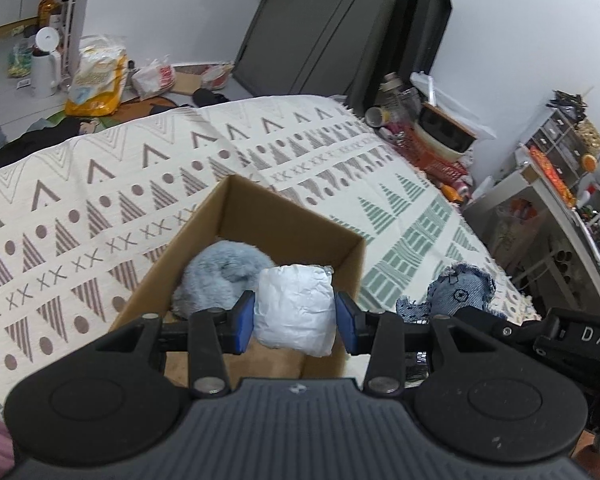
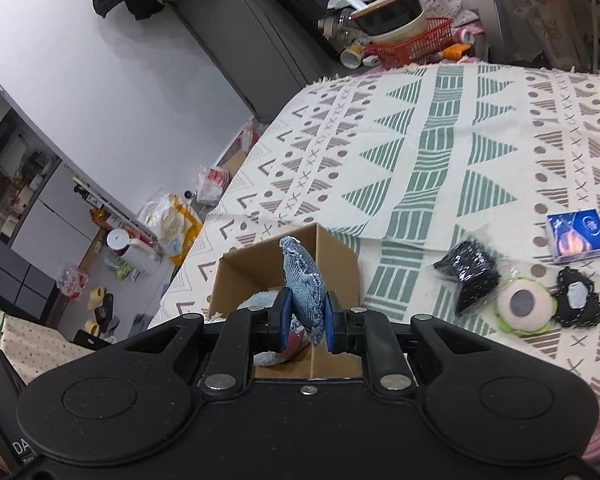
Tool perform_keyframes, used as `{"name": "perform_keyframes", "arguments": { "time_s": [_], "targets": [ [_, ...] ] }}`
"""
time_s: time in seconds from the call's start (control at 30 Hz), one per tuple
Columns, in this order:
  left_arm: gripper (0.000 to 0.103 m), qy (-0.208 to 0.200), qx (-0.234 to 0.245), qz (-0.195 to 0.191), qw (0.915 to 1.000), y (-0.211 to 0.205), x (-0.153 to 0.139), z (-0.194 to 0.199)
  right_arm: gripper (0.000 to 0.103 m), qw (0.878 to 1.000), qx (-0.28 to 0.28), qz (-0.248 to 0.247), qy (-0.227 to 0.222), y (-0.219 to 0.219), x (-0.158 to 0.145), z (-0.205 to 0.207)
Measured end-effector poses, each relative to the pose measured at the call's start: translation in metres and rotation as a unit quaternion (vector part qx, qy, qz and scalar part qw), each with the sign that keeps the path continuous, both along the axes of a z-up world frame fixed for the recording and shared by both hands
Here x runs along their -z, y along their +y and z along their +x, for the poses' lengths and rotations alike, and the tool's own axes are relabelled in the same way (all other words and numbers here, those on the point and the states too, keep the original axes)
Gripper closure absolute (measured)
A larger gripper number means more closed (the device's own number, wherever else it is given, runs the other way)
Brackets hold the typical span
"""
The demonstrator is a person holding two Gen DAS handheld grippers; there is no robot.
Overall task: Organize soft objects
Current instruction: 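Carry both items to the box and open the left gripper over it, then open the right gripper to drop the denim plush into the box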
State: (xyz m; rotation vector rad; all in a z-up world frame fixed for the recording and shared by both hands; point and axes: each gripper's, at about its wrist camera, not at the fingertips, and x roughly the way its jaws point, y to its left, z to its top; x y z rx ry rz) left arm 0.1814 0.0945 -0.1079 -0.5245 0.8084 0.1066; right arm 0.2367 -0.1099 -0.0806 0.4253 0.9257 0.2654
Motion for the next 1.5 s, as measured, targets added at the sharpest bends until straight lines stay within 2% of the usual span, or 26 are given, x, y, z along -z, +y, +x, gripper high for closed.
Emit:
{"name": "perform_keyframes", "arguments": {
  "time_s": [0.27, 0.37, 0.43, 0.63, 0.77, 0.97, 1.13, 1.2, 1.47, 1.5],
  "targets": [
    [0.061, 0.025, -0.034, -0.011, 0.999, 0.017, 0.012, 0.003, 0.086, 1.0, -0.02, 0.008, 0.009, 0.019, 0.008, 0.005],
    [0.055, 0.036, -0.061, -0.018, 0.9973, 0.027, 0.016, 0.003, 0.086, 1.0, -0.026, 0.01, 0.014, 0.026, 0.013, 0.007],
    [0.047, 0.04, -0.075, -0.024, 0.9961, 0.031, 0.016, 0.002, 0.086, 0.999, -0.03, 0.013, 0.018, 0.029, 0.016, 0.008],
    [0.031, 0.035, -0.094, -0.025, 0.9947, 0.036, 0.013, 0.0, 0.086, 0.999, -0.035, 0.017, 0.03, 0.034, 0.024, 0.009],
    [0.03, 0.036, -0.105, -0.028, 0.9934, 0.04, 0.013, 0.0, 0.085, 0.998, -0.044, 0.022, 0.039, 0.037, 0.028, 0.009],
    [0.025, 0.045, -0.104, -0.013, 0.9934, 0.039, 0.013, 0.0, 0.066, 0.996, -0.063, 0.019, 0.058, 0.042, 0.034, 0.004],
    [0.025, 0.052, -0.107, -0.014, 0.9928, 0.037, 0.014, -0.001, 0.05, 0.998, -0.045, 0.003, 0.051, 0.023, 0.028, -0.001],
    [0.024, 0.054, -0.101, -0.013, 0.9933, 0.034, 0.014, 0.0, 0.041, 0.998, -0.034, -0.005, 0.045, 0.011, 0.026, -0.003],
    [0.021, 0.049, -0.079, -0.01, 0.9956, 0.015, 0.014, 0.001, 0.027, 0.999, -0.001, -0.031, 0.031, -0.036, 0.015, -0.01],
    [0.021, 0.048, -0.075, -0.012, 0.9959, 0.012, 0.014, 0.001, 0.023, 0.999, -0.001, -0.034, 0.028, -0.041, 0.013, -0.011]
  ]
}}
